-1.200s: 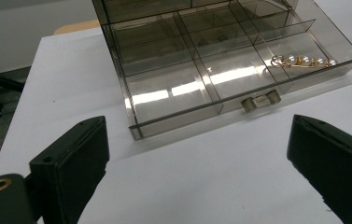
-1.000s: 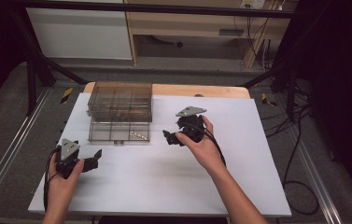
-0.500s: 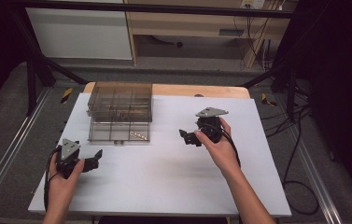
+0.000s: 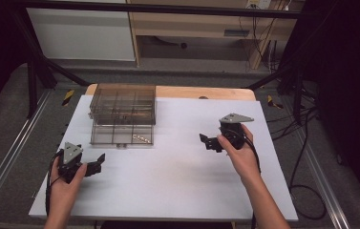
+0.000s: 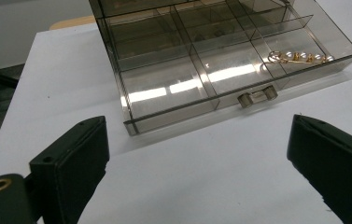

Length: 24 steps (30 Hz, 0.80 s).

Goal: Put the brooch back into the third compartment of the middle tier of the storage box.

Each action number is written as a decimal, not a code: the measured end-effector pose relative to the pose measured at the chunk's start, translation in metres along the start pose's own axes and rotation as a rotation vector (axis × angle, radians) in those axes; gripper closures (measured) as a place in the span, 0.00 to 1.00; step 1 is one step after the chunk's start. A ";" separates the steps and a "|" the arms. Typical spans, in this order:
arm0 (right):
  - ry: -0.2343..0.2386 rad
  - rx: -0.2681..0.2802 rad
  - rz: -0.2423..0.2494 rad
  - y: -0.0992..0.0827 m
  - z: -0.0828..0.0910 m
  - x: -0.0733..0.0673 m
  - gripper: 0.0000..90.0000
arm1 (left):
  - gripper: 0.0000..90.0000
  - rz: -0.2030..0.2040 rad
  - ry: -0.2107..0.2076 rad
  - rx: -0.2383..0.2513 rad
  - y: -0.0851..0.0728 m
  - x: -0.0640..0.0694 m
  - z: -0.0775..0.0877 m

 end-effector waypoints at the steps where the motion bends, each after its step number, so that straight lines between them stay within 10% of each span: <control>1: -0.003 0.001 -0.009 -0.001 0.002 0.003 0.05 | 0.06 0.001 0.000 -0.001 0.000 0.000 0.000; 24: -0.065 0.005 -0.049 -0.039 0.044 0.028 0.05 | 0.06 -0.005 -0.005 -0.005 -0.001 0.002 0.001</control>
Point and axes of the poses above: each handheld gripper's, and its own axes: z roughly backward along the jaws, y roughly out of its top, x roughly to its right, the point moved 8 cm from there along -z, roughly forward along the jaws, and after that the axes turned 7 degrees about x, right-handed, at the moved point
